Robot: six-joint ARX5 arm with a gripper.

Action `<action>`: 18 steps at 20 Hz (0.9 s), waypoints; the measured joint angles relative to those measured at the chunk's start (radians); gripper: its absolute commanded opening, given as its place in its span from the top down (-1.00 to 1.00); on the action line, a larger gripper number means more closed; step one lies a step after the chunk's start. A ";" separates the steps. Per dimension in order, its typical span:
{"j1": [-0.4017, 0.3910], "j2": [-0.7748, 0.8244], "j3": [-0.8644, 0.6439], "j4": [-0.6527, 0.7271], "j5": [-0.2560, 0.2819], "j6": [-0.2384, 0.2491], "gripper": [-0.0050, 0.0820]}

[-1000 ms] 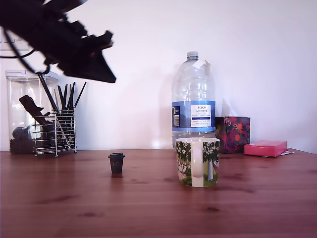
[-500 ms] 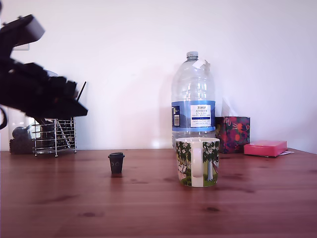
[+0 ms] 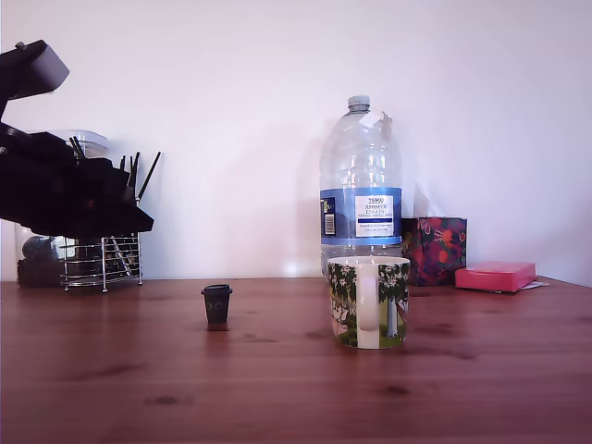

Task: Pick up the coffee capsules from the table one by one and drop them inside the nearest coffee cup

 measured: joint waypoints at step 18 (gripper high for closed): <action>0.019 0.390 0.169 0.196 -0.001 0.000 -0.68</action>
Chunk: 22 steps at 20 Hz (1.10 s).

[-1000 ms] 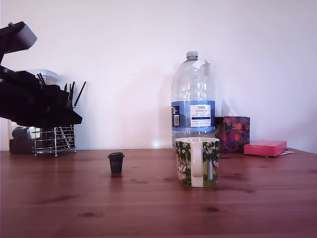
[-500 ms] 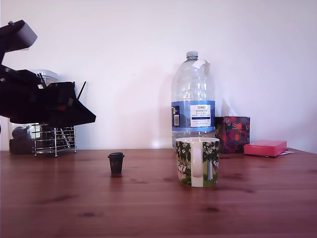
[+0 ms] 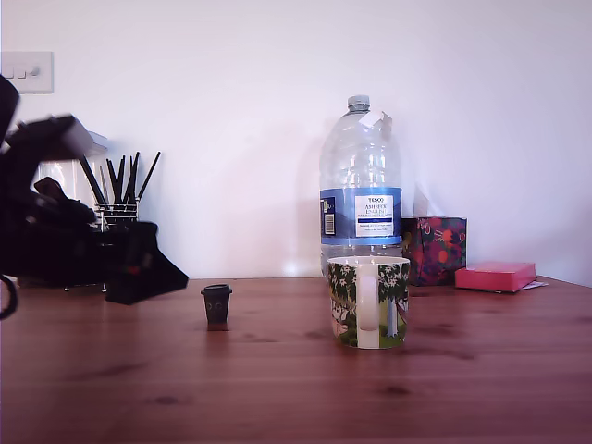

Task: Pick up the coffee capsules from the table one by one and drop them inside the nearest coffee cup

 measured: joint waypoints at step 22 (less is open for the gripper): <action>0.089 0.287 0.439 -0.406 0.187 0.000 -0.68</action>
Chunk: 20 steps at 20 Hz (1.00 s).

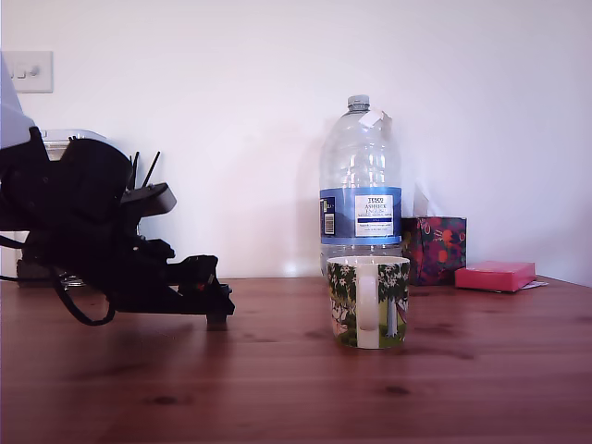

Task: Pick up the coffee capsules from the table one by one and drop them inside the nearest coffee cup

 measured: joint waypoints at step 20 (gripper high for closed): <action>0.003 0.057 0.074 -0.028 0.044 0.034 0.55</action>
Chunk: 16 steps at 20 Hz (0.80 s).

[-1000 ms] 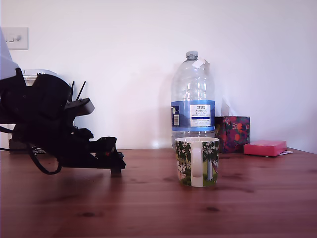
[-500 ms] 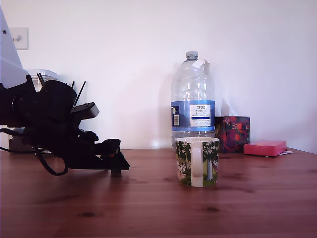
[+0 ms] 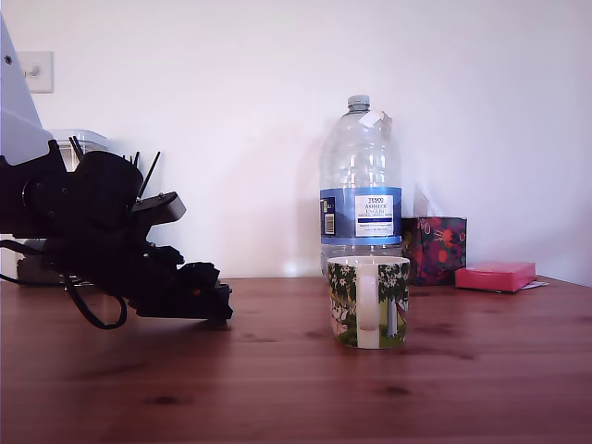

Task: Pick up the coffee capsules from the table one by one and drop them inside the nearest coffee cup

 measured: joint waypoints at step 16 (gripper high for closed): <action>-0.009 -0.253 -0.003 -0.259 0.123 0.106 0.64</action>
